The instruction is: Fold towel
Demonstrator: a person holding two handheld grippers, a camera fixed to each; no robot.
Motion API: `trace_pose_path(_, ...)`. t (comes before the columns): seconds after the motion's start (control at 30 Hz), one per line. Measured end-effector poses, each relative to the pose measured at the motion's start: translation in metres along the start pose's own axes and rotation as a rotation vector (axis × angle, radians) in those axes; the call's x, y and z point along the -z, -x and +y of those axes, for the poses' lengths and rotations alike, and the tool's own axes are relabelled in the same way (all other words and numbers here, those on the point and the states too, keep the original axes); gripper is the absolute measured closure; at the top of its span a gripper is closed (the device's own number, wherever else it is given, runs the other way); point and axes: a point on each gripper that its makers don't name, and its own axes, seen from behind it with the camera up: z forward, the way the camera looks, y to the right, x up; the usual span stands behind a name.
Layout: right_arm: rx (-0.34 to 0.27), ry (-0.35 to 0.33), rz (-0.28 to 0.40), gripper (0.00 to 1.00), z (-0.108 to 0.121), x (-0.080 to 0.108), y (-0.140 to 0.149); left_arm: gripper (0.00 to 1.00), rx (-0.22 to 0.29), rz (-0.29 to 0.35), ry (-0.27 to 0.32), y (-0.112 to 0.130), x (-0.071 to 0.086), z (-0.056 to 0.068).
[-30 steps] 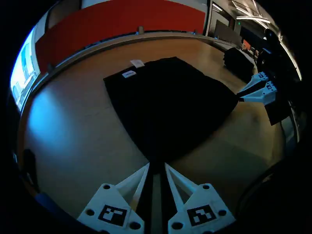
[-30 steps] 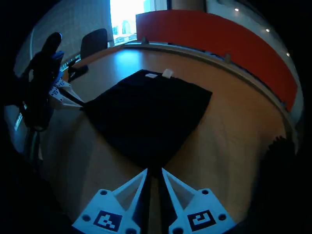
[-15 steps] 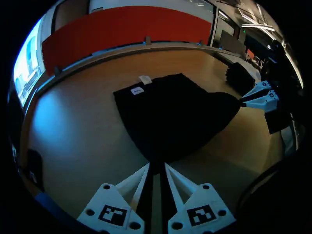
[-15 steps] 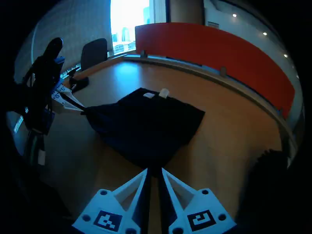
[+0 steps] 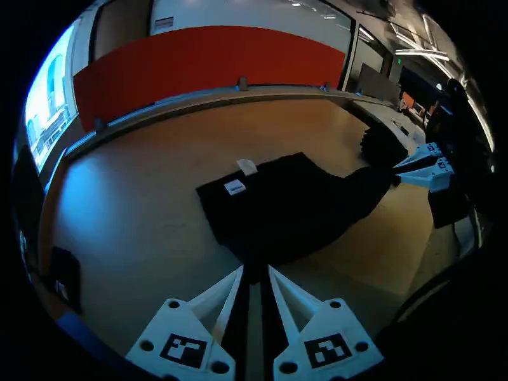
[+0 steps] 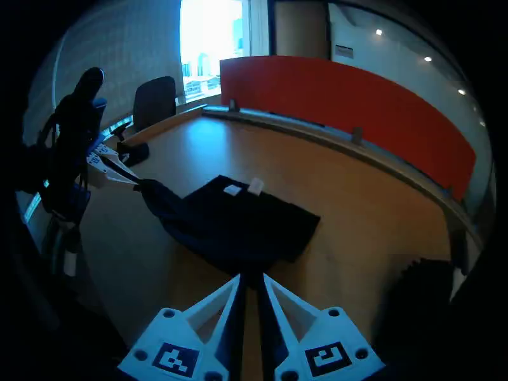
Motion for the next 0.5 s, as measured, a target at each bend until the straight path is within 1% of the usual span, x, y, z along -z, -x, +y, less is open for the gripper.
trace_pose_path(0.27,0.006,-0.013,0.001,0.89,-0.006,0.022,-0.009,0.89,0.016,0.0,0.012,-0.004,0.017,0.008)
trace_pose_path(0.37,0.013,-0.016,-0.002,0.89,-0.008,0.026,-0.009,0.89,0.016,-0.002,0.014,-0.003,0.019,0.009)
trace_pose_path(0.5,0.014,-0.021,-0.006,0.89,-0.011,0.026,-0.007,0.89,0.021,-0.006,0.012,-0.002,0.017,0.009)
